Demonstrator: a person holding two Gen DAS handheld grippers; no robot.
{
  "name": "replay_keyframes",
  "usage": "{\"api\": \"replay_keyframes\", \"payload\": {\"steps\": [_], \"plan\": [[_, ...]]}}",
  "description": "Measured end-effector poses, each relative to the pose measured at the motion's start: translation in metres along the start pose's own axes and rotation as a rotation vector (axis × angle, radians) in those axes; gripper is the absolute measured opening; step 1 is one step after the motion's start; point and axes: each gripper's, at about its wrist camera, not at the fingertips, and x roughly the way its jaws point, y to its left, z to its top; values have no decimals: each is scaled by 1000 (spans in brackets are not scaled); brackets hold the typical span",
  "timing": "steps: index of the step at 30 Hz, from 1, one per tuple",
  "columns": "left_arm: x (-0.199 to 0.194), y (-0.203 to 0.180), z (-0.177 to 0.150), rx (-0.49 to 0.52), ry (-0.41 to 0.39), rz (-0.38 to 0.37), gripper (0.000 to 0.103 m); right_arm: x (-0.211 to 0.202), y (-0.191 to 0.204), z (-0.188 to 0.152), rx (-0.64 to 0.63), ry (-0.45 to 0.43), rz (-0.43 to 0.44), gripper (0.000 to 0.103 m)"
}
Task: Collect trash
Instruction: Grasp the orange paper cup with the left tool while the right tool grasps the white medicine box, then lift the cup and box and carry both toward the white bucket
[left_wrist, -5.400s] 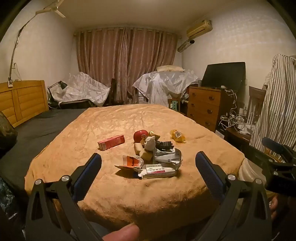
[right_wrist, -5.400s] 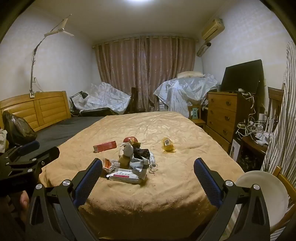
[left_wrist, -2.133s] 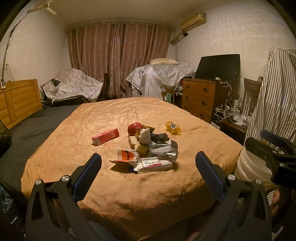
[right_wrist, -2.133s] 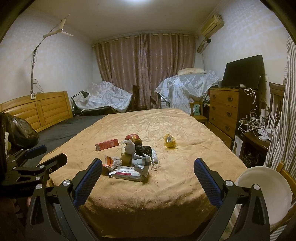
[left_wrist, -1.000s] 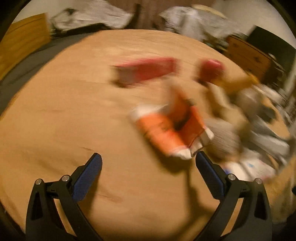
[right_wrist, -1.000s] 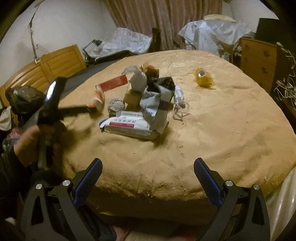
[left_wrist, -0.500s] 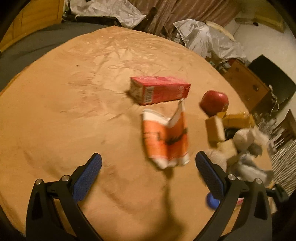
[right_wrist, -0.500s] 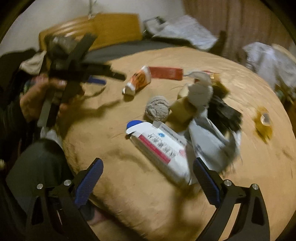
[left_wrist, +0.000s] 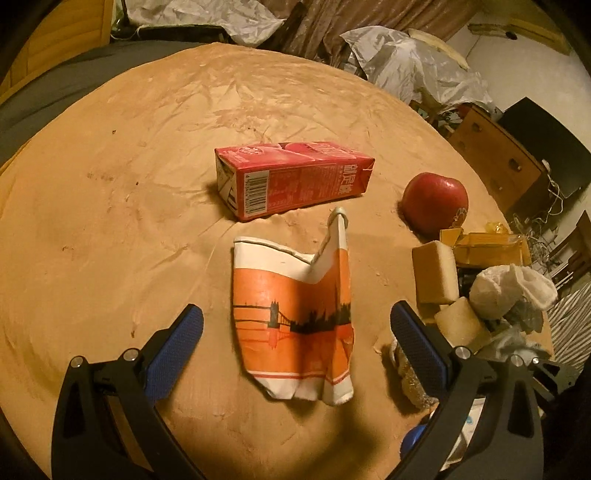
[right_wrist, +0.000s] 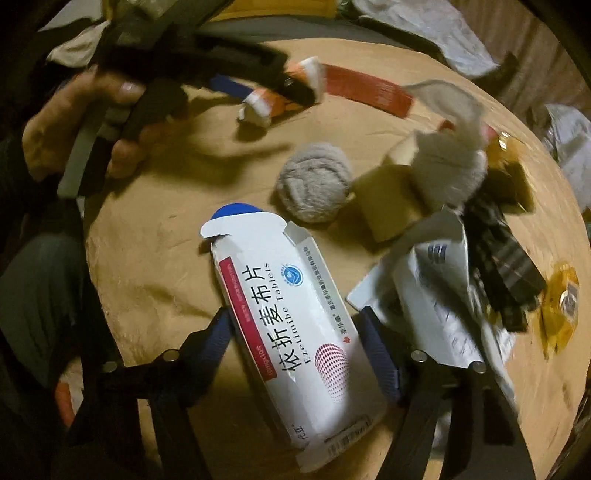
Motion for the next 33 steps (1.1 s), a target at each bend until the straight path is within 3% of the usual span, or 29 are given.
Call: {"api": "replay_keyframes", "payload": {"steps": [3, 8, 9, 14, 19, 25, 33], "plan": [[-1, -2, -6, 45, -13, 30, 94, -5, 1, -6, 37, -13, -19, 68], [-7, 7, -8, 27, -35, 15, 55, -21, 0, -17, 157, -93, -25, 62], [-7, 9, -7, 18, -34, -3, 53, -25, 2, -22, 177, -116, -28, 61], [-11, 12, -11, 19, -42, -38, 46, -48, 8, -37, 250, -205, -60, 56], [-33, -1, -24, 65, -111, -31, 45, -68, 6, -44, 387, -327, -78, 56], [-85, -40, -48, 195, -265, 35, 45, -96, 18, -47, 523, -480, -160, 56], [-158, -91, -78, 277, -447, 25, 45, -145, 46, -55, 608, -616, -371, 57]]}}
